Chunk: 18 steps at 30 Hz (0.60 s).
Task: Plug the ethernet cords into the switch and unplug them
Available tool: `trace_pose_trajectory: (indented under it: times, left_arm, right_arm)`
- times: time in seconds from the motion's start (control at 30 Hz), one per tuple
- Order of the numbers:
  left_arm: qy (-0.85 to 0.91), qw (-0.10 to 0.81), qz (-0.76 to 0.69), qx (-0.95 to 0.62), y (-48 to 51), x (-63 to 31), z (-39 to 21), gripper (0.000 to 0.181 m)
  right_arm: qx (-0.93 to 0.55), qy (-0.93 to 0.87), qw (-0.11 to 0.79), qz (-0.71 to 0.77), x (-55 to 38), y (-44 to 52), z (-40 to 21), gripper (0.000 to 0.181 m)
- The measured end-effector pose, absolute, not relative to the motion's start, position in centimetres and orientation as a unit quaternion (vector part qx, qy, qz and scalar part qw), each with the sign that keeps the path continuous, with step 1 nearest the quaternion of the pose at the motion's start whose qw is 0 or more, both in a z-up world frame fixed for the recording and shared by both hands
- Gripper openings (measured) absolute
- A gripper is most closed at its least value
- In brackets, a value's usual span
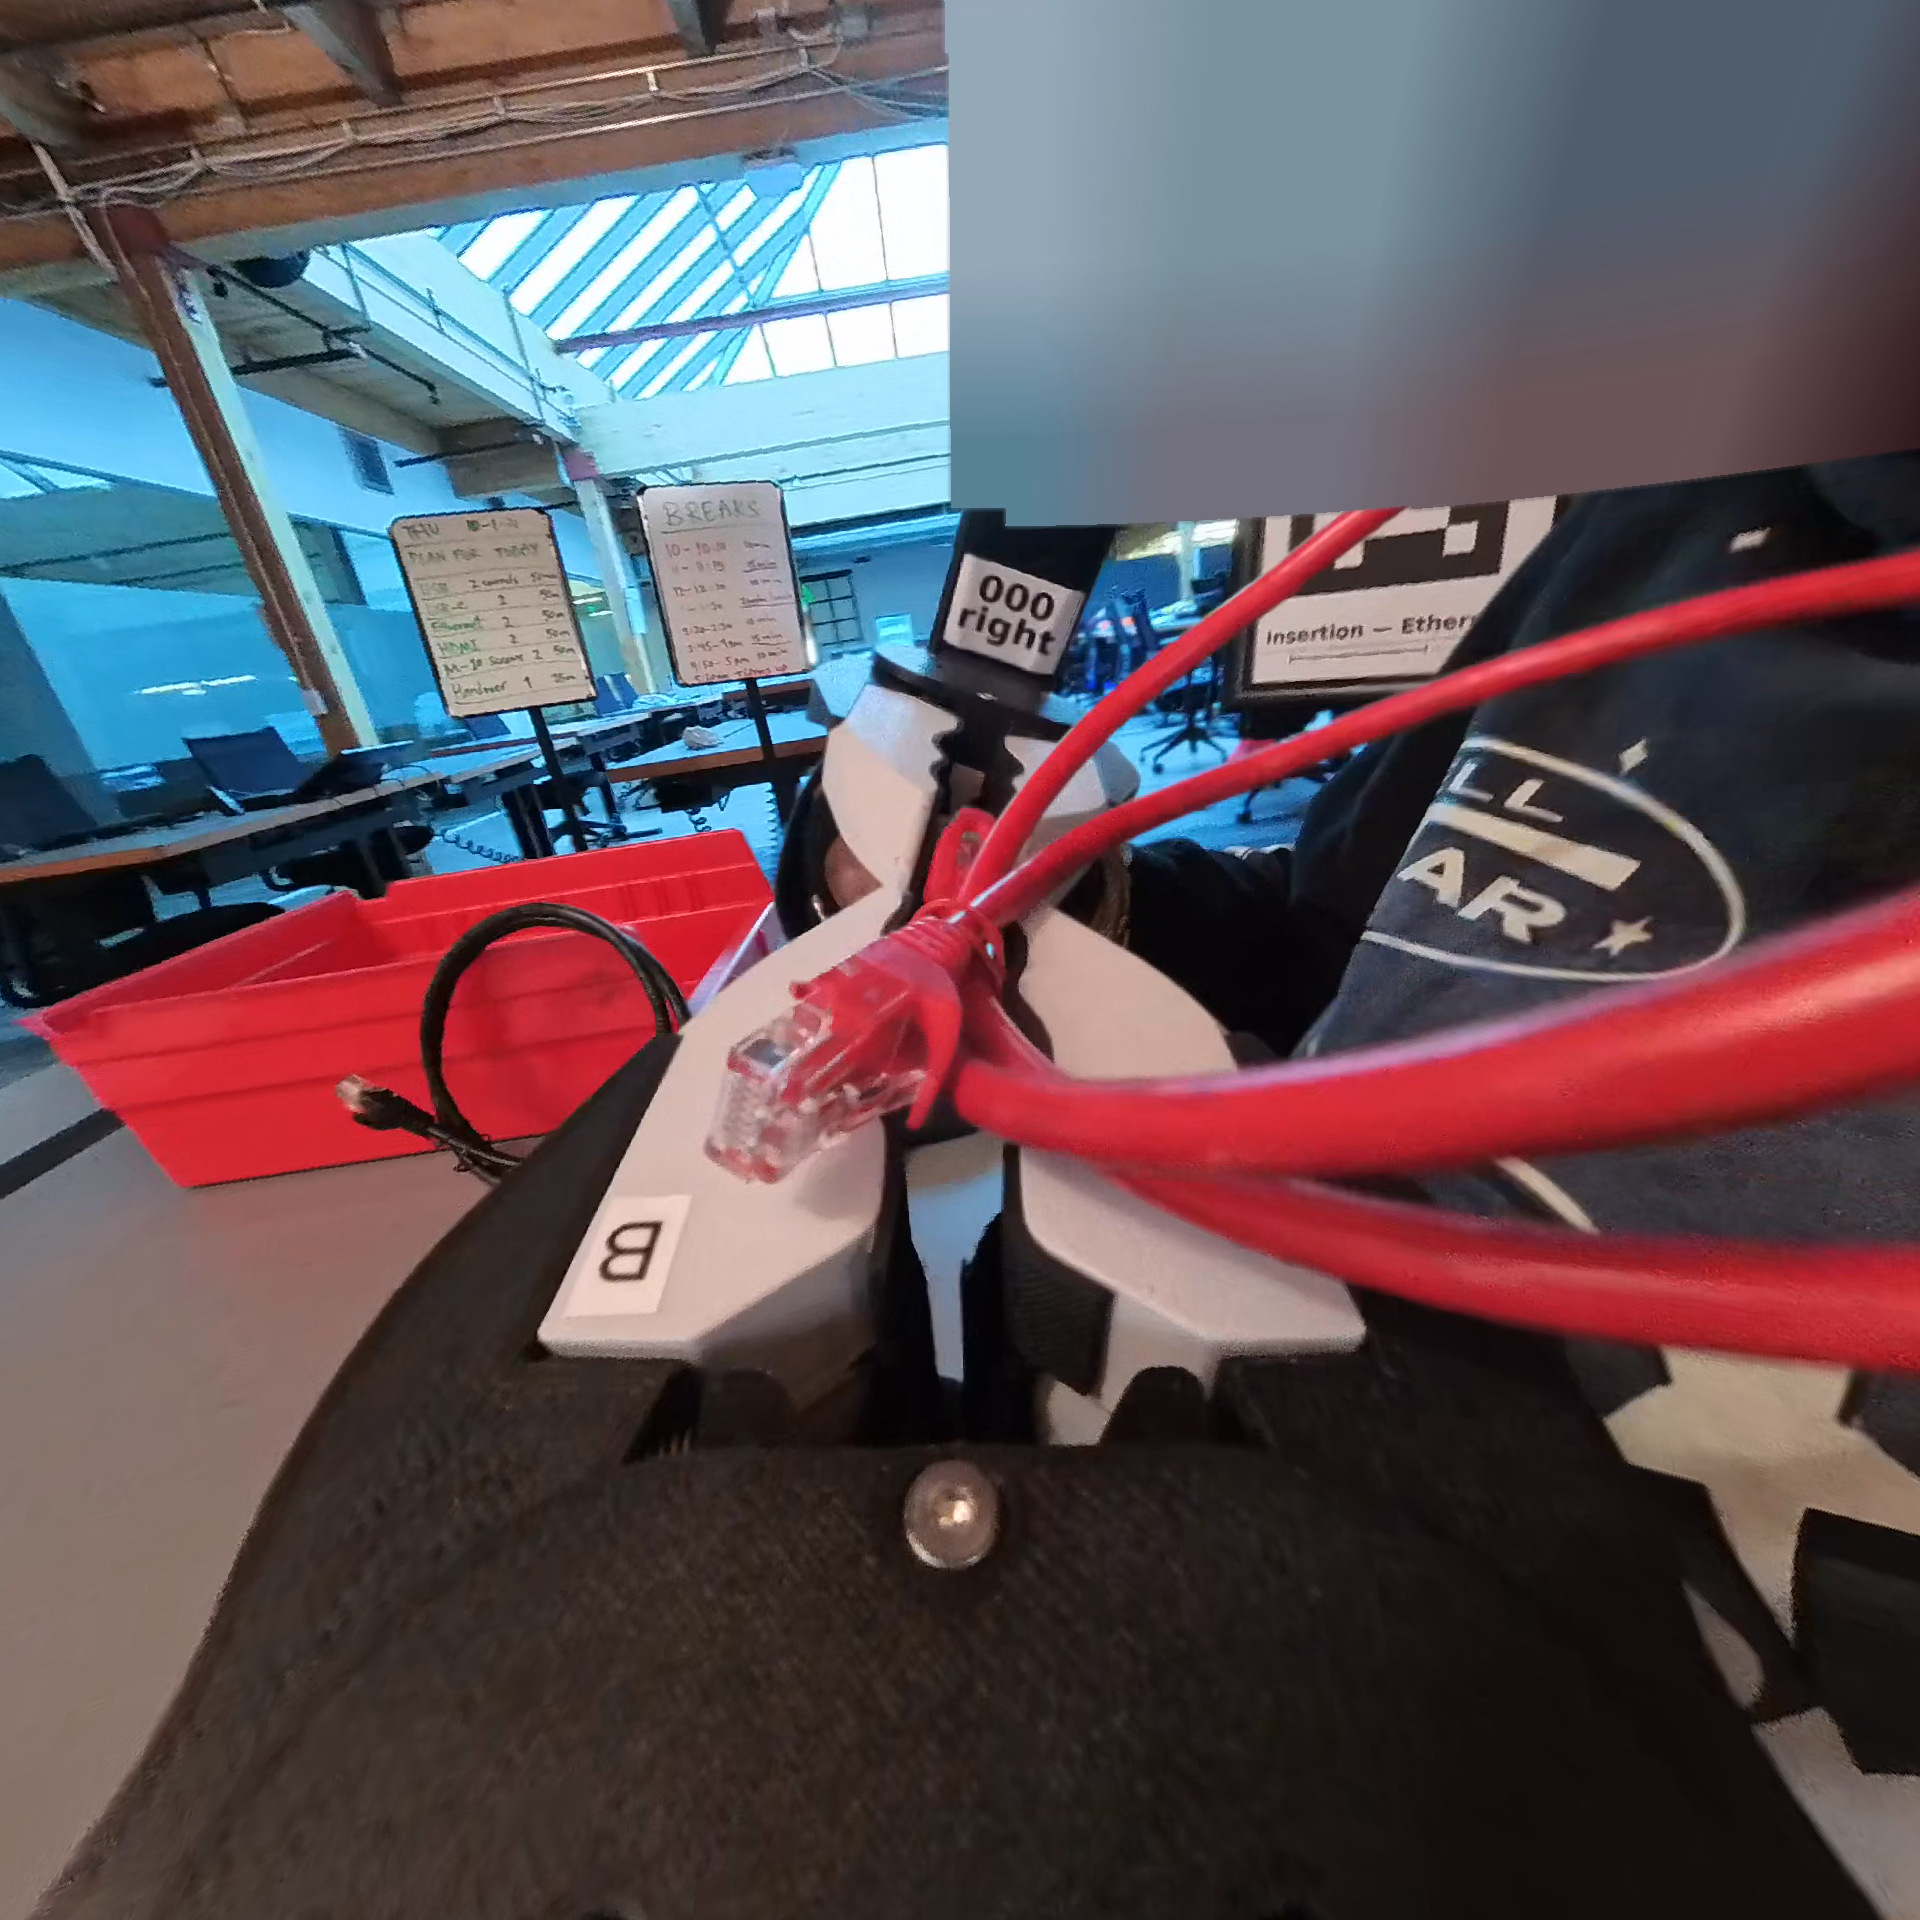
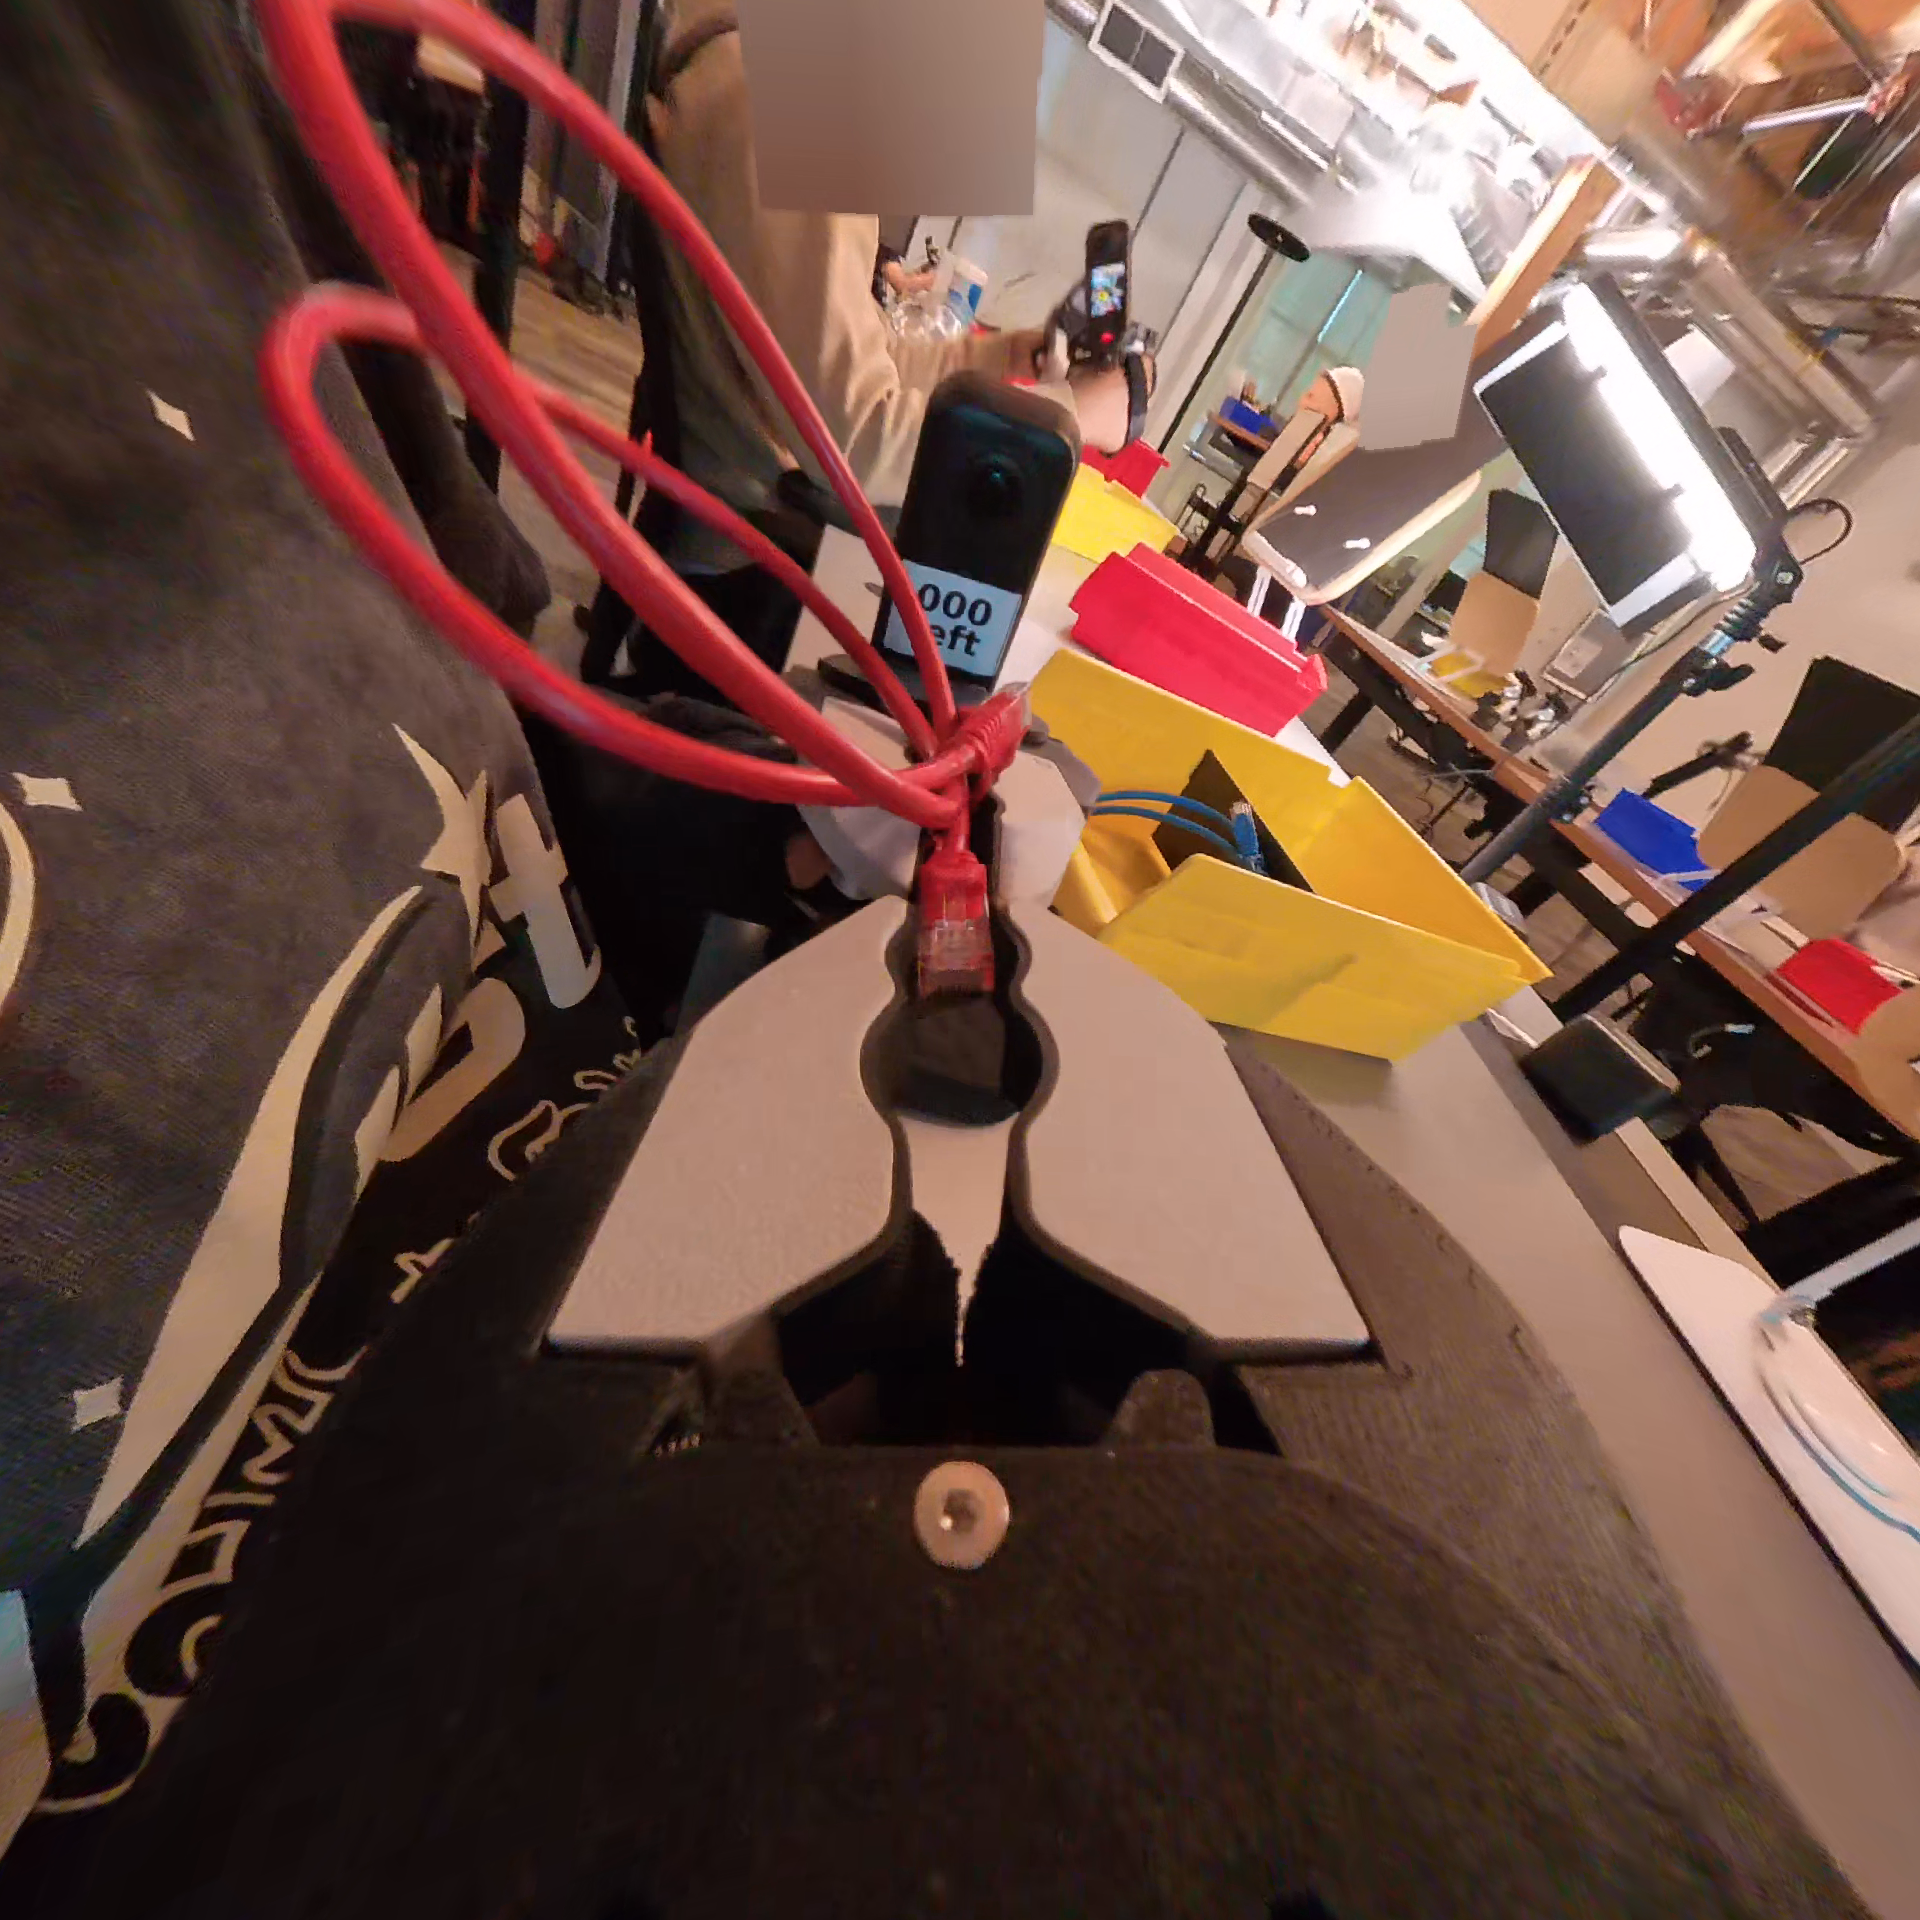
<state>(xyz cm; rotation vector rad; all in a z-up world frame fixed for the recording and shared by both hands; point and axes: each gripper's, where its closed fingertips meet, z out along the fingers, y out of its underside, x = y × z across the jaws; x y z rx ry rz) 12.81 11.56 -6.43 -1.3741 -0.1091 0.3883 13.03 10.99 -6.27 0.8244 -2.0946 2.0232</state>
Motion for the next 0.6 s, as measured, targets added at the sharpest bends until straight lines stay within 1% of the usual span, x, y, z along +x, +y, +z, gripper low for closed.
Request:
trace_pose_trajectory:
  times: [0.2, 0.4, 0.53, 0.6]
  left_arm:
    - [-0.036, 0.753, 0.198, -0.627, 11.6, 13.0, -6.3, 0.012]
    - [-0.036, 0.807, 0.155, -0.569, 10.2, 13.5, -4.9, 0.011]
    - [-0.043, 0.841, 0.184, -0.506, 7.2, 13.7, -2.6, 0.011]
    - [-0.038, 0.841, 0.193, -0.503, 6.9, 13.8, -2.4, 0.011]
  right_arm:
    - [0.282, -0.684, 0.058, 0.670, 13.2, 11.1, -6.2, 0.012]
    - [0.284, -0.682, 0.067, 0.670, 12.8, 11.5, -5.8, 0.012]
    - [0.275, -0.671, 0.086, 0.683, 11.9, 12.5, -4.2, 0.012]
    - [0.279, -0.670, 0.090, 0.682, 12.1, 12.6, -4.0, 0.012]
